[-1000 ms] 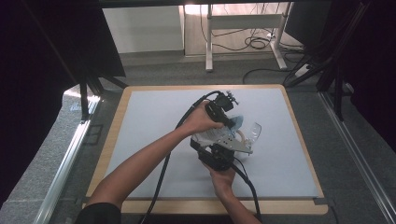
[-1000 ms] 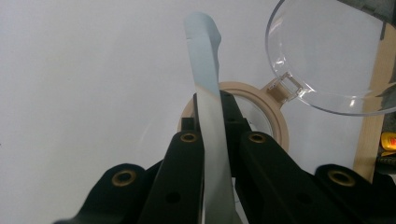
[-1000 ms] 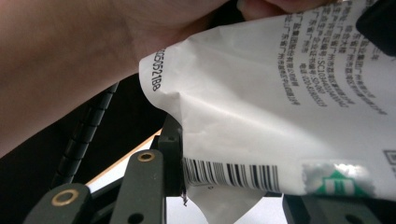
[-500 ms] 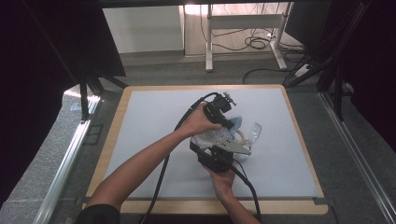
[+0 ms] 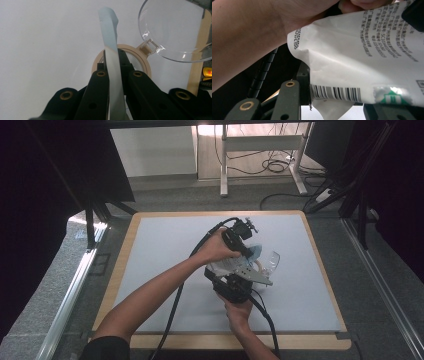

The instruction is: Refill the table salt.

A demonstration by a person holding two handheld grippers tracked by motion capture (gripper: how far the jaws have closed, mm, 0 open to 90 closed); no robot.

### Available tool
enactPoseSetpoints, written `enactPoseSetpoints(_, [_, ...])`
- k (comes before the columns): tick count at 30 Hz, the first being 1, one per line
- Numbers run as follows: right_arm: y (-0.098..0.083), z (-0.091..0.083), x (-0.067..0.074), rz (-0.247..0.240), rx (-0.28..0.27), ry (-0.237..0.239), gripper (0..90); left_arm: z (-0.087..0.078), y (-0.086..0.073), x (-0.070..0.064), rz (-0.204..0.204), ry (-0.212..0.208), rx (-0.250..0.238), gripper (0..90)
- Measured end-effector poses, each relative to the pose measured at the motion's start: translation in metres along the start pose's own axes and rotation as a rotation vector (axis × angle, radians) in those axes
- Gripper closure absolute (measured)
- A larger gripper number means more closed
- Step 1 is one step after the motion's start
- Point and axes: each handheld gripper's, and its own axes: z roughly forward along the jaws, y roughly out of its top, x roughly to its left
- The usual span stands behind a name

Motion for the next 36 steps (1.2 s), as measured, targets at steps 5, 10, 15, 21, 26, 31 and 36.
enactPoseSetpoints(5, [0.0008,0.0006,0.0004,0.010,-0.006,0.002,62.8,-0.0004,0.0012,0.0002,0.005,0.003,0.007,89.9])
enactPoseSetpoints(10, [0.0015,0.0002,-0.0007,0.019,-0.009,0.003,62.8,0.0007,0.0019,-0.0001,0.005,0.003,0.008,89.9])
enactPoseSetpoints(15, [0.0017,0.0003,-0.0013,0.029,-0.009,0.006,62.8,0.0013,0.0024,0.0002,0.005,0.004,0.011,89.9])
enactPoseSetpoints(21, [0.0017,0.0004,-0.0018,0.037,-0.012,0.009,62.9,0.0013,0.0026,0.0003,0.007,0.007,0.013,89.9])
enactPoseSetpoints(26, [0.0018,0.0004,-0.0023,0.033,-0.011,0.011,62.9,0.0015,0.0026,0.0004,0.005,0.007,0.013,89.9])
enactPoseSetpoints(31, [0.0016,0.0005,-0.0027,0.029,-0.008,0.011,62.8,0.0021,0.0018,0.0009,0.004,0.004,0.009,89.9])
enactPoseSetpoints(36, [-0.0001,0.0016,-0.0021,0.009,-0.002,0.012,62.8,0.0002,-0.0019,0.0033,-0.002,0.001,-0.002,89.8])
